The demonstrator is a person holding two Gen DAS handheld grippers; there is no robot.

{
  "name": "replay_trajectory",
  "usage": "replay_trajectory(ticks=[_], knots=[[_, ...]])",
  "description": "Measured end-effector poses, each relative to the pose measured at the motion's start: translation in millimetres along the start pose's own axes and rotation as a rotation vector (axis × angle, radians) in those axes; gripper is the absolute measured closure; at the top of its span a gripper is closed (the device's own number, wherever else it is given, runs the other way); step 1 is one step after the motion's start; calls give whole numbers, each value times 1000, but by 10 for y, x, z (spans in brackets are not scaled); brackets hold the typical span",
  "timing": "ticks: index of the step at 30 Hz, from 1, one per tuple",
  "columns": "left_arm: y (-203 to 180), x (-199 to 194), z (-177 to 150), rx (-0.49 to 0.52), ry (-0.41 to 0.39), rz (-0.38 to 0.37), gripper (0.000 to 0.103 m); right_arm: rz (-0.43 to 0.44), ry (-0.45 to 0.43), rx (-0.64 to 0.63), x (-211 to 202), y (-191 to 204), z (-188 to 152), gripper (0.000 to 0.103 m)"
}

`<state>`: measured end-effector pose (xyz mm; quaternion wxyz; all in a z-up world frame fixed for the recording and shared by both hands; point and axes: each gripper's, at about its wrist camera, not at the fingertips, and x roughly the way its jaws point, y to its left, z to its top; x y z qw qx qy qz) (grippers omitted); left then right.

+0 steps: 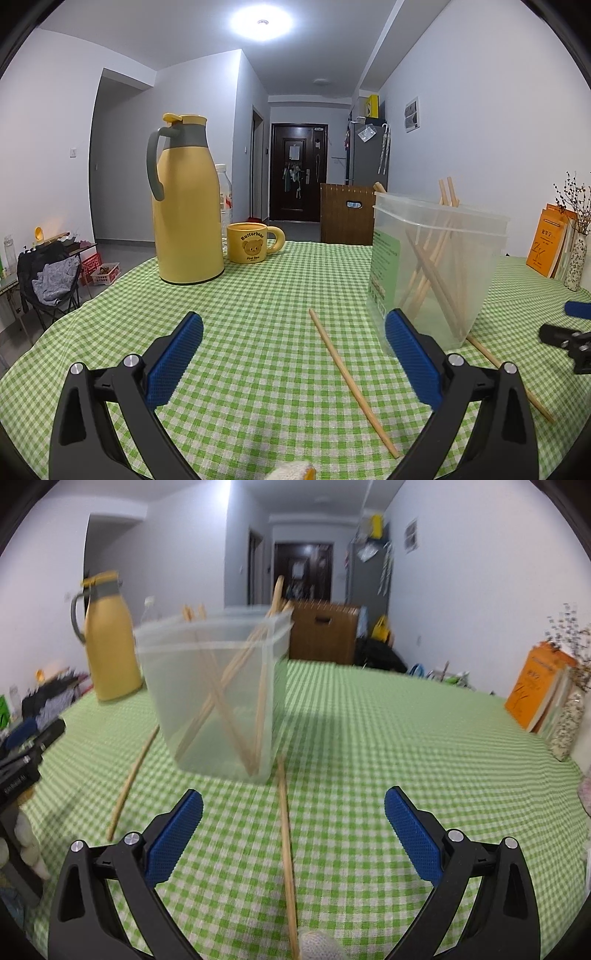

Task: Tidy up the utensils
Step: 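Lower the right tool onto the last bamboo chopstick and close on it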

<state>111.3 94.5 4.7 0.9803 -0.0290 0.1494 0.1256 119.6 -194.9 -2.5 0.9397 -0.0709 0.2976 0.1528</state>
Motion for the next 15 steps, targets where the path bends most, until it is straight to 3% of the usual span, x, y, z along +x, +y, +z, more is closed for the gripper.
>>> replay_trajectory(ticks=[1, 5, 7, 12, 15], knots=[[-1, -3, 0, 1, -1, -1, 7, 3, 28, -11, 62, 1, 13, 30], [-4, -9, 0, 1, -4, -8, 7, 50, 154, -19, 332, -10, 97, 48], [-4, -11, 1, 0, -5, -9, 7, 70, 230, -21, 478, -6, 132, 63], [2, -11, 0, 0, -6, -14, 7, 131, 416, 26, 794, -71, 182, 85], [2, -17, -3, 2, -8, -18, 7, 126, 466, 8, 872, -70, 211, 90]])
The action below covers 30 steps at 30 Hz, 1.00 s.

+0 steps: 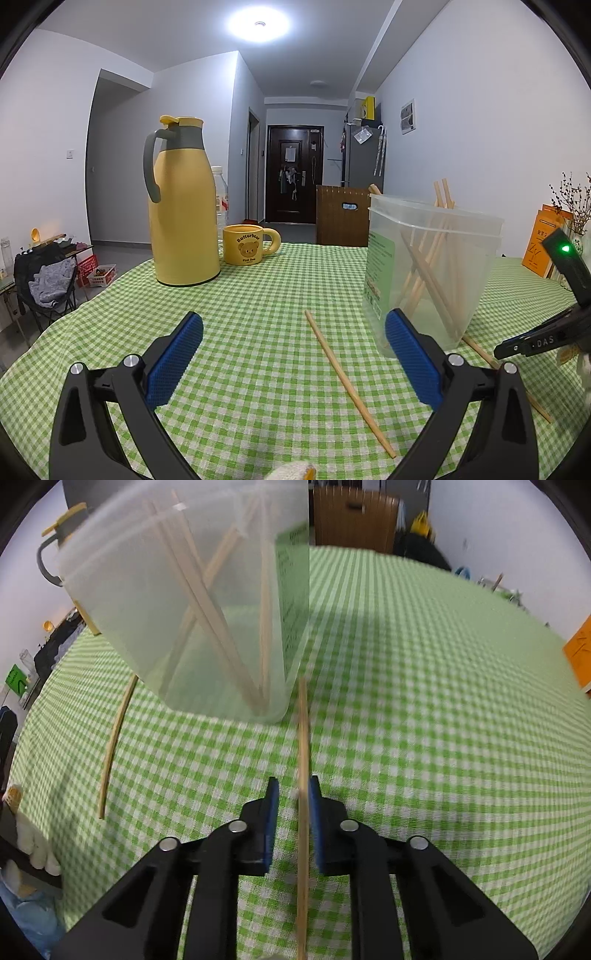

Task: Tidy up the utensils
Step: 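Lower the right tool onto the last bamboo chopstick and close on it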

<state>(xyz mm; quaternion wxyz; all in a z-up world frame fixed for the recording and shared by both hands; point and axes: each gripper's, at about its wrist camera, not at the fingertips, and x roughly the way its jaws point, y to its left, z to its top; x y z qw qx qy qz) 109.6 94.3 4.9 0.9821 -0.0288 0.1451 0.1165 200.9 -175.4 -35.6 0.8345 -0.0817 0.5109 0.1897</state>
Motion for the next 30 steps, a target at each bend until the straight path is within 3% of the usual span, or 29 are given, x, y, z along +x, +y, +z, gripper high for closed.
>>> replay_trajectory(ticks=[12, 23, 30], knots=[[-11, -10, -3, 5, -5, -11, 7, -50, 178, -88, 266, 134, -2, 94], [-20, -15, 0, 7, -5, -13, 7, -43, 245, -47, 366, 72, 168, 95], [-23, -14, 0, 4, -3, -17, 7, -55, 224, -30, 380, 57, 213, 97]])
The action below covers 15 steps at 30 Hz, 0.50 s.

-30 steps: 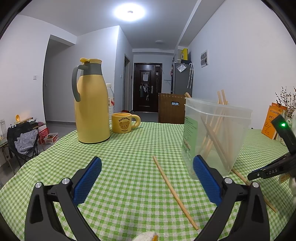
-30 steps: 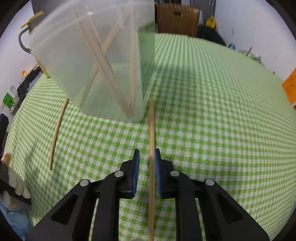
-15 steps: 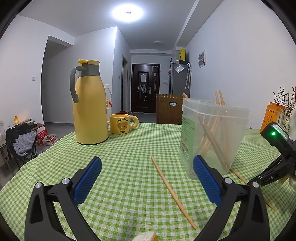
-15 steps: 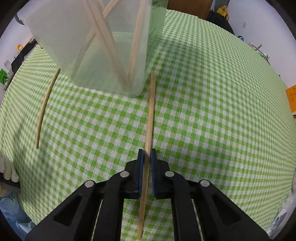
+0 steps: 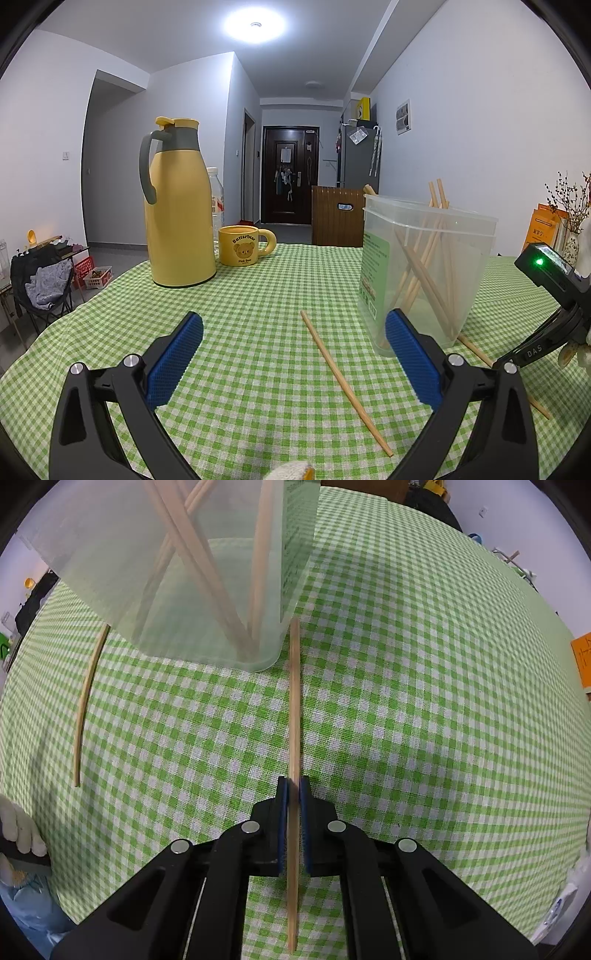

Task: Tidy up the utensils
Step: 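Lift the chopstick upright in the right tool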

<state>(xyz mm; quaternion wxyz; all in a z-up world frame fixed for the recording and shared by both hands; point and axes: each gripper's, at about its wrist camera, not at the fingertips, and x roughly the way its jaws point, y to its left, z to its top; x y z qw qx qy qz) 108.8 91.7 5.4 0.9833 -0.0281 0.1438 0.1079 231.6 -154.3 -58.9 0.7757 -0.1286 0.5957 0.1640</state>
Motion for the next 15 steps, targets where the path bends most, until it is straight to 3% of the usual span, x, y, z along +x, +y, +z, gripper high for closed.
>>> replay_trajectory(ticks=[4, 7, 15], knots=[[-1, 1, 0, -1, 1, 0, 7, 3, -46, 16, -51, -5, -40, 97], [1, 1, 1, -1, 2, -1, 7, 28, -133, 55, -219, -136, -70, 97], [2, 4, 2, -1, 4, 0, 7, 75, -498, 146, -761, -377, -290, 97]])
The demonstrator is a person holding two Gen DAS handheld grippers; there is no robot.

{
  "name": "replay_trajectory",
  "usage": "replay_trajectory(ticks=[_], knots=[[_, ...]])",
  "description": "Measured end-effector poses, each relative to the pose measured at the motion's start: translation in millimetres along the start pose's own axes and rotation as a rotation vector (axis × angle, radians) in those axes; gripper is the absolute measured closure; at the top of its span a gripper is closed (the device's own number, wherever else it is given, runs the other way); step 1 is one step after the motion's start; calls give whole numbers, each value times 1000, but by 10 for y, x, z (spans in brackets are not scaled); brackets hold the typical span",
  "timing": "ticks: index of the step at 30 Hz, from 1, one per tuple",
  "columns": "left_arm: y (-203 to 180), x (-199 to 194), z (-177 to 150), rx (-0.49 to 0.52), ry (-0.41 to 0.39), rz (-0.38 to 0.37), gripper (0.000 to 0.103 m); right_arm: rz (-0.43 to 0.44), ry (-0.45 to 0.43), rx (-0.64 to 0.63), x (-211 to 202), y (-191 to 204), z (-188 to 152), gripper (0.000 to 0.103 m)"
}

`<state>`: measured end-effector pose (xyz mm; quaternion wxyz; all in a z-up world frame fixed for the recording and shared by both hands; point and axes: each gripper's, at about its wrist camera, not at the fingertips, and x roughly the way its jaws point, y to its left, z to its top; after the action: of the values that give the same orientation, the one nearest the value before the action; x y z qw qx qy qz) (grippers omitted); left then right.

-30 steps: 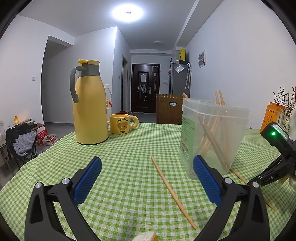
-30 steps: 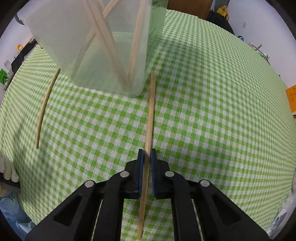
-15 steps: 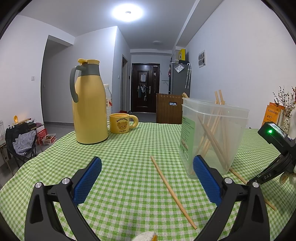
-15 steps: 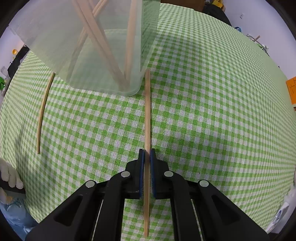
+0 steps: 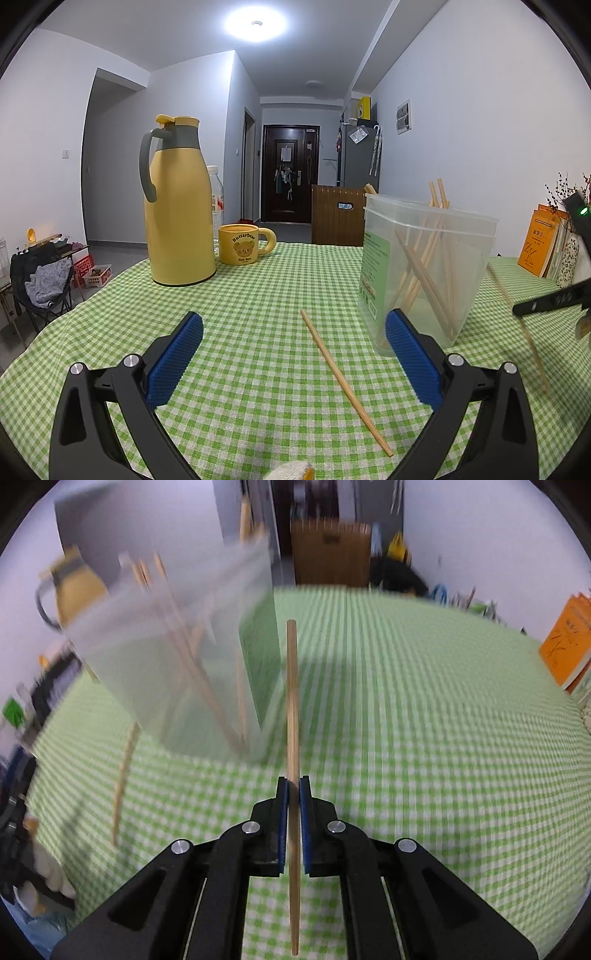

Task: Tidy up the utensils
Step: 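Lift the chopstick upright in the right tool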

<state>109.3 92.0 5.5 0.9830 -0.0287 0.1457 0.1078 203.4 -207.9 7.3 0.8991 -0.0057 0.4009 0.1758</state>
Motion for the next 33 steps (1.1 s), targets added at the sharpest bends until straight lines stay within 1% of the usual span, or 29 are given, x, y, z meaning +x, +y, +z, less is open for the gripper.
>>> replay_trajectory(ticks=[5, 6, 8, 10, 15, 19, 21, 23, 25, 26, 28, 31, 33], knots=[[5, 3, -8, -2, 3, -1, 7, -12, -251, -7, -335, -28, -137, 97], [1, 0, -10, -1, 4, -1, 7, -8, -316, 1, -400, -43, -188, 97], [3, 1, -9, -2, 4, -1, 7, 8, -404, 17, -487, -43, -292, 97], [5, 2, -7, -3, 4, 0, 7, -5, -472, 7, -518, -25, -358, 97], [7, 9, -14, -2, 8, -5, 7, -40, -593, -25, -541, -4, -489, 97], [9, 5, -19, -2, 4, 9, 7, -68, -645, -45, -562, 72, -582, 97], [23, -6, -19, -7, -3, 23, 7, -65, -661, -50, -590, 68, -608, 97], [32, 1, -18, -10, 1, 33, 7, -63, -660, -53, -557, 104, -623, 97], [49, -18, -5, -19, -11, 45, 7, -63, -659, -57, -553, 112, -634, 97], [57, -30, 23, -26, -3, 40, 7, -62, -659, -59, -556, 105, -641, 97], [68, -8, 104, -41, 42, 21, 7, -55, -657, -53, -552, 114, -654, 96], [58, 95, 288, -55, 163, -34, 7, -54, -640, -48, -531, 117, -661, 97], [32, 184, 405, -46, 235, -31, 7, -50, -636, -48, -526, 116, -666, 96]])
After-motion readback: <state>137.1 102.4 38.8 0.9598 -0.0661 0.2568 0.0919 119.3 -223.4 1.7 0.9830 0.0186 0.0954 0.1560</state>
